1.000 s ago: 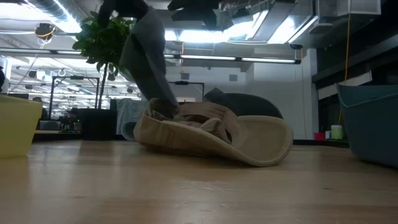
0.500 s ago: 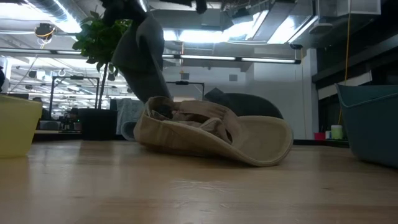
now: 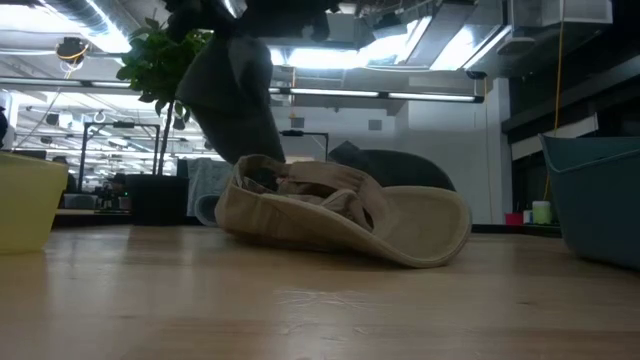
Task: Pick & Place hat
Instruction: Put the bottom blue cap into the blue bin
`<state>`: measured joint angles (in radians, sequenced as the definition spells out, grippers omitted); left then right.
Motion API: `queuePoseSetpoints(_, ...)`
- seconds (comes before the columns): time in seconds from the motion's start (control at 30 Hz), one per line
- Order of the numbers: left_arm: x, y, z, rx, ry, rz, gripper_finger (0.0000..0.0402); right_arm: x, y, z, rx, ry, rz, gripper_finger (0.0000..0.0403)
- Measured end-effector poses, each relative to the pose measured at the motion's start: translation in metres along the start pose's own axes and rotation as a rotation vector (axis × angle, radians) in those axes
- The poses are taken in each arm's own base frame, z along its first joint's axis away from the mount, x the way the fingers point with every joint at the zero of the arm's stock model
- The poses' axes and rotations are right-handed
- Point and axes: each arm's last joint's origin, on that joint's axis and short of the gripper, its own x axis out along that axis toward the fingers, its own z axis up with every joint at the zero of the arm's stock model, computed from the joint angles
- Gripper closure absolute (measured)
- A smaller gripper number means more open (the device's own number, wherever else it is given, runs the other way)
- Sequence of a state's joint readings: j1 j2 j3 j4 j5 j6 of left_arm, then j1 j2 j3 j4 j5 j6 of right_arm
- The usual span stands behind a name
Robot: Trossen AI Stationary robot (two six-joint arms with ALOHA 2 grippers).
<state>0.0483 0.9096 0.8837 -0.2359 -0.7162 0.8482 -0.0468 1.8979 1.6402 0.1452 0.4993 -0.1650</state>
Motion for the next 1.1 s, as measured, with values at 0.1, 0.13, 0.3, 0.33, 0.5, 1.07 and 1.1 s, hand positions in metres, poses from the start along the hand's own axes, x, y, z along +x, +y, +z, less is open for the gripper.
queuePoseSetpoints(0.1, 0.0, 0.0, 0.0, -0.001, -0.004, -0.002, 0.0384, 0.0, -0.001, 0.0, 0.004, -0.003, -0.012, 0.0246)
queuePoseSetpoints(0.13, 0.0, 0.0, 0.0, -0.002, -0.008, -0.004, 0.0384, 0.0, -0.001, 0.0, 0.006, -0.002, -0.028, 0.0248)
queuePoseSetpoints(0.3, 0.0, 0.0, 0.001, -0.017, -0.026, -0.014, 0.0384, 0.001, -0.005, 0.001, -0.022, 0.0, -0.11, 0.0281)
queuePoseSetpoints(0.33, 0.0, 0.0, 0.001, -0.023, -0.03, -0.018, 0.0384, 0.001, -0.006, 0.002, -0.031, -0.002, -0.111, 0.029)
queuePoseSetpoints(0.5, 0.0, 0.0, 0.001, -0.029, -0.037, -0.025, 0.0382, 0.002, -0.008, 0.001, -0.047, -0.003, -0.099, 0.0356)
queuePoseSetpoints(1.07, -0.012, 0.006, -0.002, -0.093, -0.132, -0.088, 0.026, -0.018, -0.016, 0.01, -0.155, 0.097, -0.036, 0.0398)
queuePoseSetpoints(1.1, -0.014, 0.007, -0.002, -0.109, -0.144, -0.092, 0.0252, -0.022, -0.017, 0.014, -0.155, 0.092, -0.034, 0.0398)
